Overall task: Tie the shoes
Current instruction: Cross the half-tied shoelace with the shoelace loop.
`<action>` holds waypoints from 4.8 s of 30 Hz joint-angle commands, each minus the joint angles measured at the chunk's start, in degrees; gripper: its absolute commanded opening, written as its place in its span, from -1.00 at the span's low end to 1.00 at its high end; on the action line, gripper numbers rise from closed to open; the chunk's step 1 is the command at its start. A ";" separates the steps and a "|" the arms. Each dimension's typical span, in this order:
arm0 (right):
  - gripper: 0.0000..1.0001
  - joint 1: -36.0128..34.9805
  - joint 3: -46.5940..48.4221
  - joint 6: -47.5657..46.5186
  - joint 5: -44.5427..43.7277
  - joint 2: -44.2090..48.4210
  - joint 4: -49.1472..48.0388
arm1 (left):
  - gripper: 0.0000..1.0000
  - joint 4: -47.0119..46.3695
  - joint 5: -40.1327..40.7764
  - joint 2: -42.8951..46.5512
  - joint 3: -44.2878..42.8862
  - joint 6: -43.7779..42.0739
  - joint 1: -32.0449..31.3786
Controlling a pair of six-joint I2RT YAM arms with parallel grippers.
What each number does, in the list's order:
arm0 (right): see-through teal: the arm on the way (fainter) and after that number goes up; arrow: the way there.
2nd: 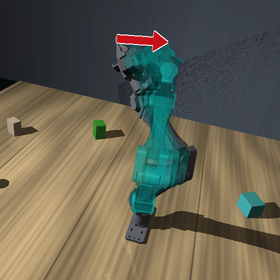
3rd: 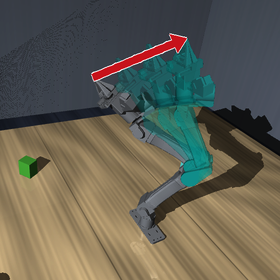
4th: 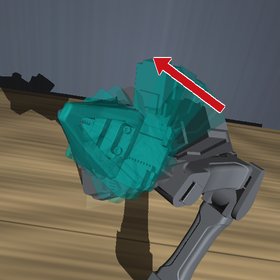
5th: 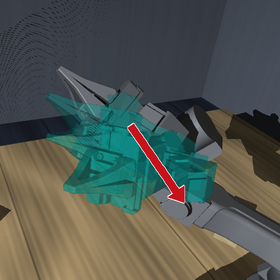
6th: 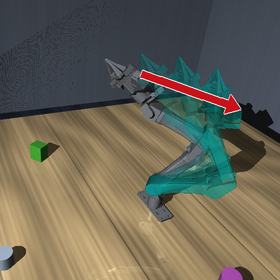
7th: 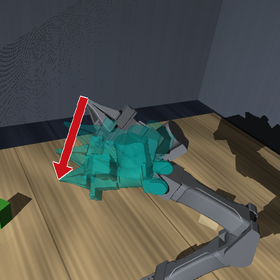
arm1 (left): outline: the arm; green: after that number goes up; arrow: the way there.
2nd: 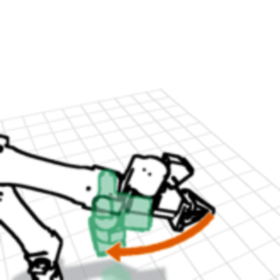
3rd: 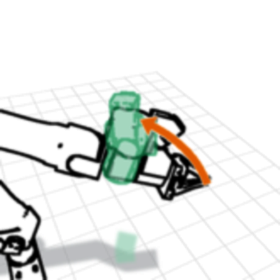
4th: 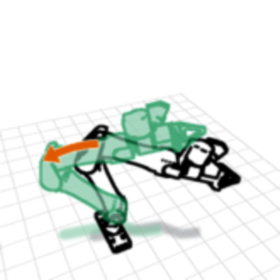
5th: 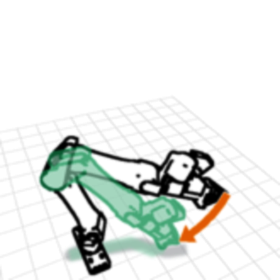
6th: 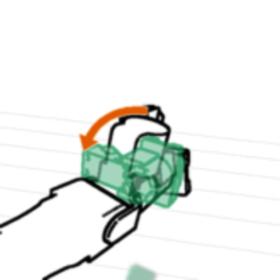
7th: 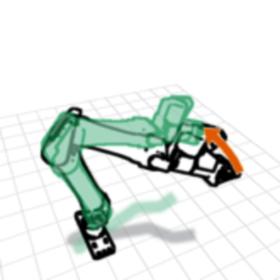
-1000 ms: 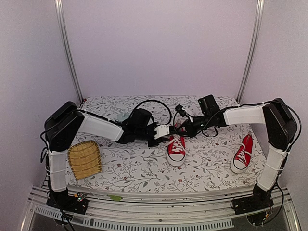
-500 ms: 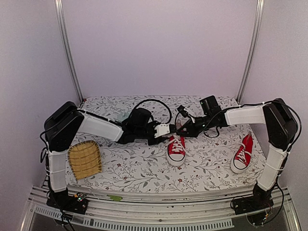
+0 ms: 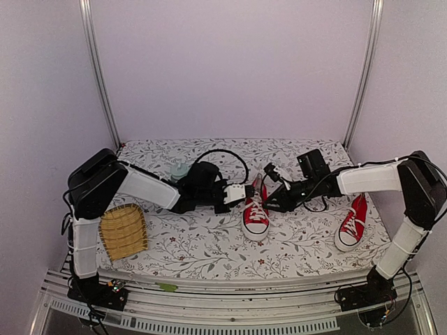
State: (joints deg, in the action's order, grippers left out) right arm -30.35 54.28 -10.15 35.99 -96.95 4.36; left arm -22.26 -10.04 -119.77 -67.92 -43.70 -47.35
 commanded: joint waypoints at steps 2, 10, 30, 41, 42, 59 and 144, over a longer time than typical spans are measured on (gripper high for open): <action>-0.24 -2.09 -0.61 2.06 -3.38 -1.53 -3.83 | -0.79 -2.76 -0.68 -1.43 0.43 -0.61 -0.58; -0.26 -3.93 1.99 0.49 -7.75 -5.97 -3.06 | -1.00 -2.11 0.71 -0.04 0.49 0.13 -1.43; -0.99 -3.93 3.32 -3.25 1.56 2.50 6.49 | -1.00 3.41 1.03 2.10 -1.43 7.13 -2.03; -0.98 -3.30 3.82 -5.10 3.13 3.55 10.57 | -1.00 3.32 1.46 2.08 -1.84 6.97 -2.07; -0.98 -3.31 3.87 -5.09 3.09 3.02 10.80 | -1.00 3.30 1.37 2.04 -1.86 6.97 -2.11; -0.43 -1.66 3.31 -2.09 2.02 0.70 0.17 | -1.00 2.93 0.37 1.97 -1.48 6.71 -2.07; -0.87 -0.69 6.63 -8.93 6.72 -3.10 4.40 | -0.99 -9.67 -6.60 -2.84 -1.83 1.74 -2.07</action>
State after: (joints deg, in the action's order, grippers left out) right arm -31.57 59.53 -17.30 39.31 -101.30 5.61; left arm -29.78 -16.32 -121.97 -70.35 -43.00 -48.77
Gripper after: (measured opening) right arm 0.020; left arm 0.037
